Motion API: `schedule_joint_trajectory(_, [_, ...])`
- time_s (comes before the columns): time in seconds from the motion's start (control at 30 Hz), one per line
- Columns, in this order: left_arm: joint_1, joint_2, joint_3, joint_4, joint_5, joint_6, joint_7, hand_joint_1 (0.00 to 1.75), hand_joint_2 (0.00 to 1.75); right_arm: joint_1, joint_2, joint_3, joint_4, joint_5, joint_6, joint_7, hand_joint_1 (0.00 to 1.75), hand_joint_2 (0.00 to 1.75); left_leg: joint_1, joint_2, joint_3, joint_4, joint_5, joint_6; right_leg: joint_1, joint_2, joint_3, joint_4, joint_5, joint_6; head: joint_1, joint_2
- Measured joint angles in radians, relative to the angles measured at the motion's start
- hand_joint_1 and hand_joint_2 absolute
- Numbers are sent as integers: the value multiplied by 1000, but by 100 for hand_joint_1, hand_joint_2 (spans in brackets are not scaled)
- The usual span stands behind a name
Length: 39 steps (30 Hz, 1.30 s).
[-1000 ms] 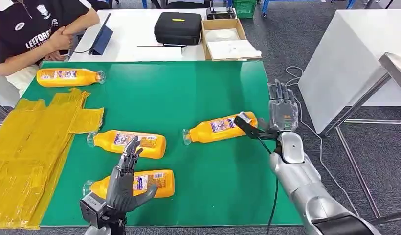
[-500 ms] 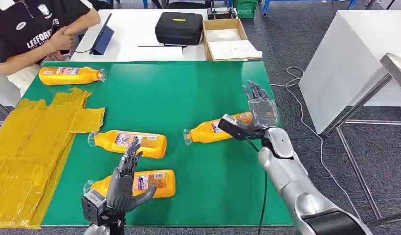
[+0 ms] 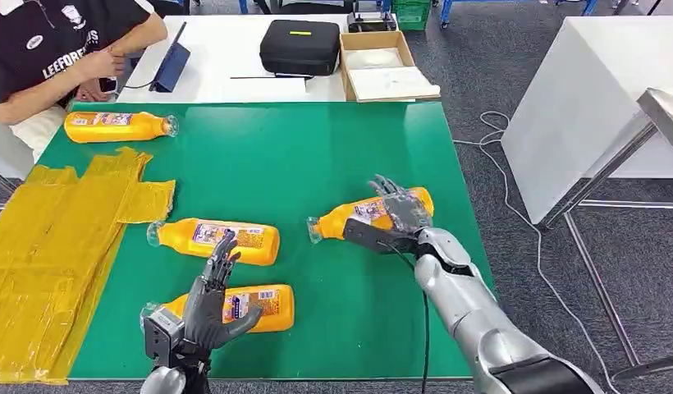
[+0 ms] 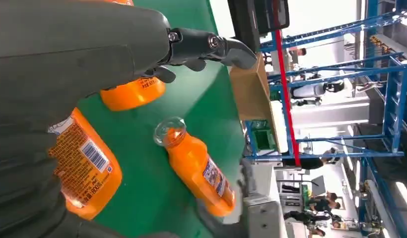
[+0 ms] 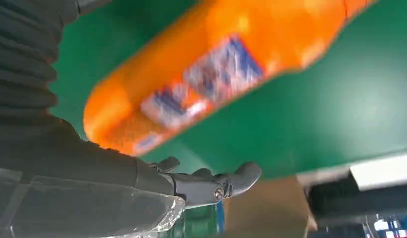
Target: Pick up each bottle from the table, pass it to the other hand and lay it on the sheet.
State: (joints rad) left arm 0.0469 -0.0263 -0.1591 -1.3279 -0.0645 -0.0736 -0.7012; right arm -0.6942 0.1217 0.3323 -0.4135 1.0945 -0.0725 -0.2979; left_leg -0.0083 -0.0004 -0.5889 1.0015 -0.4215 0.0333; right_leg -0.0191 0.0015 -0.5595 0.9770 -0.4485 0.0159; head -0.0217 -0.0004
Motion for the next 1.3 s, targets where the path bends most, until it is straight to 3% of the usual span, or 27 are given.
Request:
schedule_joint_trajectory(0.53, [-23,-18,10,38,-30,-12,0,0,175,19,15,22,58,16,16,88,0,175,0,1,3,0,0,0,0,0,1,0,0,0,0,0])
schedule_joint_trajectory(0.93, [-41,-30,12,78,-32,-12,0,0,175,24,1,22,68,-2,17,80,0,175,0,0,4,0,0,0,0,0,4,-1,0,1,0,0])
schedule_joint_trajectory(1.3, [-65,-33,22,108,-40,-14,0,0,175,-14,4,5,68,-59,197,57,0,175,0,2,11,0,0,1,0,2,8,-1,1,0,0,0])
